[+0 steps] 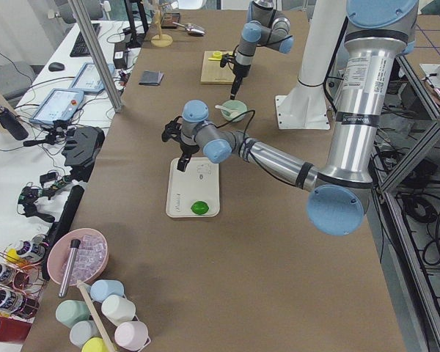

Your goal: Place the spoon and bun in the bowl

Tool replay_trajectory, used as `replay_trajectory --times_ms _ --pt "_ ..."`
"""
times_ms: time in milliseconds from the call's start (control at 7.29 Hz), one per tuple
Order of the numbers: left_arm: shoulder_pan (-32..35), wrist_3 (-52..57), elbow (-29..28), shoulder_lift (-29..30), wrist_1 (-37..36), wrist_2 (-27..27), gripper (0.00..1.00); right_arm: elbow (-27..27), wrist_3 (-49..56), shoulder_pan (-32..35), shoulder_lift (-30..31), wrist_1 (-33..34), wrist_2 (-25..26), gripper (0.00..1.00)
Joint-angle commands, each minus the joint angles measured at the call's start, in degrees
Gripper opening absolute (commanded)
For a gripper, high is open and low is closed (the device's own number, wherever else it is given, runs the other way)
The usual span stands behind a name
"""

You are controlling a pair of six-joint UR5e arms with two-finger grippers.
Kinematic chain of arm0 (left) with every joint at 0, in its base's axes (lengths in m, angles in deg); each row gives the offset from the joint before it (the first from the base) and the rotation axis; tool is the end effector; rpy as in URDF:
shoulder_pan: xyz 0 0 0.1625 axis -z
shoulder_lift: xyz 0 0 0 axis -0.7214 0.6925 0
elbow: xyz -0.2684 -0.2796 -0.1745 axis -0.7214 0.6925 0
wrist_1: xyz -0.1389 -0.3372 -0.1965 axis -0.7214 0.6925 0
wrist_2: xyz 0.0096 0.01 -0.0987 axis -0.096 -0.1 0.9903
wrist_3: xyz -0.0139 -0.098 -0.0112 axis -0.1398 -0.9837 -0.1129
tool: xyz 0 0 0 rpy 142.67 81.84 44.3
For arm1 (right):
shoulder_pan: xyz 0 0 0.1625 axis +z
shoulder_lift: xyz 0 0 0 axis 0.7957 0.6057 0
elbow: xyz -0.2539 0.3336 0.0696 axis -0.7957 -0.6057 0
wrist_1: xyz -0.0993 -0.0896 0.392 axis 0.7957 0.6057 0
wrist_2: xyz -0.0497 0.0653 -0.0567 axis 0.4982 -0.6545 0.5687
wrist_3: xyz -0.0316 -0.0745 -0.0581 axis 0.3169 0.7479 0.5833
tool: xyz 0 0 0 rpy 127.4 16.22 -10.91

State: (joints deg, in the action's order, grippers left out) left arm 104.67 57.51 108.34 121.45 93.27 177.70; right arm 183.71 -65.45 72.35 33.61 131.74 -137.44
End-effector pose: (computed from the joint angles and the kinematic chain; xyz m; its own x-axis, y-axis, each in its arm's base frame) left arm 0.2212 -0.5118 0.4401 0.6291 0.3295 -0.7041 -0.0401 0.9183 0.3939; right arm -0.5738 -0.3419 0.0985 0.5616 0.2170 0.7985 -0.3145 0.9485 -0.0366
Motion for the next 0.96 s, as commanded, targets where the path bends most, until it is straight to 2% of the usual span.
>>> replay_trajectory --times_ms 0,137,274,411,548,685,823 --pt "0.3 0.1 0.2 -0.4 0.3 -0.5 0.99 0.2 5.3 7.6 2.0 0.0 -6.8 1.00" --pt "0.2 0.3 -0.1 -2.3 0.2 -0.9 0.99 0.4 9.5 12.2 4.1 -0.1 -12.2 1.00" --pt "0.5 0.5 -2.3 -4.5 0.0 -1.7 0.99 0.4 14.6 16.4 6.1 -0.1 -15.2 1.00" --pt "1.4 1.0 -1.8 -6.3 1.1 -5.6 0.99 0.4 19.8 20.5 9.3 -0.1 -17.6 1.00" --pt "5.0 1.2 -2.6 -5.9 -5.4 -3.9 0.99 0.5 27.3 25.0 13.1 -0.1 -19.5 1.00" --pt "8.4 8.6 -1.2 -5.5 -14.4 -1.5 0.99 0.5 35.7 29.0 16.4 -0.1 -21.3 1.00" --pt "12.8 19.7 -1.0 -5.5 -20.7 -1.3 0.99 0.4 45.1 33.5 19.1 -0.1 -23.9 1.00"
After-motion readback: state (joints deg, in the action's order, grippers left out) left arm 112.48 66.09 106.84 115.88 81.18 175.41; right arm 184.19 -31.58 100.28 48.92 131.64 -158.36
